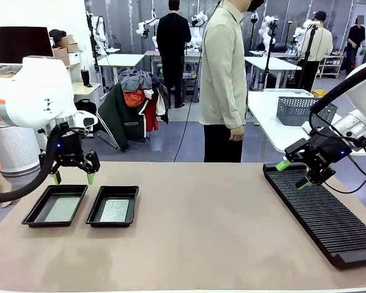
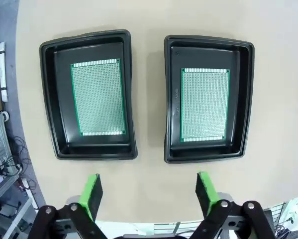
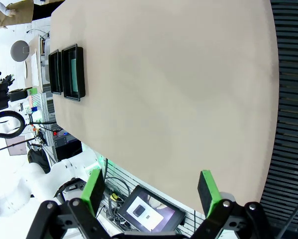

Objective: Inspect and transfer BCBs to ESD trays.
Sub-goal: Pick up the ESD tray and place it on the left side of the table.

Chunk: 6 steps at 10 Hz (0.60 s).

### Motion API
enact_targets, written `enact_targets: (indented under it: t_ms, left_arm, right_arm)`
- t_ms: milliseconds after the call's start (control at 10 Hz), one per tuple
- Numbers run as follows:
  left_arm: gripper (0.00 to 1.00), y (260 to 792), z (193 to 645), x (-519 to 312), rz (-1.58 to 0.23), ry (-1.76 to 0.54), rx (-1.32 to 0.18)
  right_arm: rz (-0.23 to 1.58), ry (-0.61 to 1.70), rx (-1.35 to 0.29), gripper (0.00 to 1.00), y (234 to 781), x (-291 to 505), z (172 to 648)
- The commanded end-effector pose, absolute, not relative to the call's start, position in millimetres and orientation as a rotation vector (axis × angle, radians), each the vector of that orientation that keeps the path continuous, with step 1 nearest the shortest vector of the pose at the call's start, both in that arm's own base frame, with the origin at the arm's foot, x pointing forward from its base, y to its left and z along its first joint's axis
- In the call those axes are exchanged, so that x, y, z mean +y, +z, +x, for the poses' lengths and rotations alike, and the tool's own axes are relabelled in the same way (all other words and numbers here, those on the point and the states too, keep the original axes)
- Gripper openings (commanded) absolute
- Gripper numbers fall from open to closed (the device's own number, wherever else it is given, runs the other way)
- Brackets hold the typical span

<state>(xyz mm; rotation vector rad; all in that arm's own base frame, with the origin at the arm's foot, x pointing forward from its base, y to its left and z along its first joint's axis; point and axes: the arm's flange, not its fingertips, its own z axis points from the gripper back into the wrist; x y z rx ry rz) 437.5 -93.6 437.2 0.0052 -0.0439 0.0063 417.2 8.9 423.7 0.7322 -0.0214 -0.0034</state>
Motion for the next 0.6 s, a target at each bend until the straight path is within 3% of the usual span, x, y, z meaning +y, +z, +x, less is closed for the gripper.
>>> enact_targets:
  t_ms: [0, 500]
  left_arm:
    - [1.0, 452, 432, -92, 0.022, -0.002, -0.027]
    - [1.0, 491, 413, -89, 0.022, -0.036, -0.035]
  right_arm:
    - [0.721, -0.022, -0.011, 1.0, 426, 9, 416]
    - [0.721, -0.022, -0.011, 1.0, 426, 9, 416]
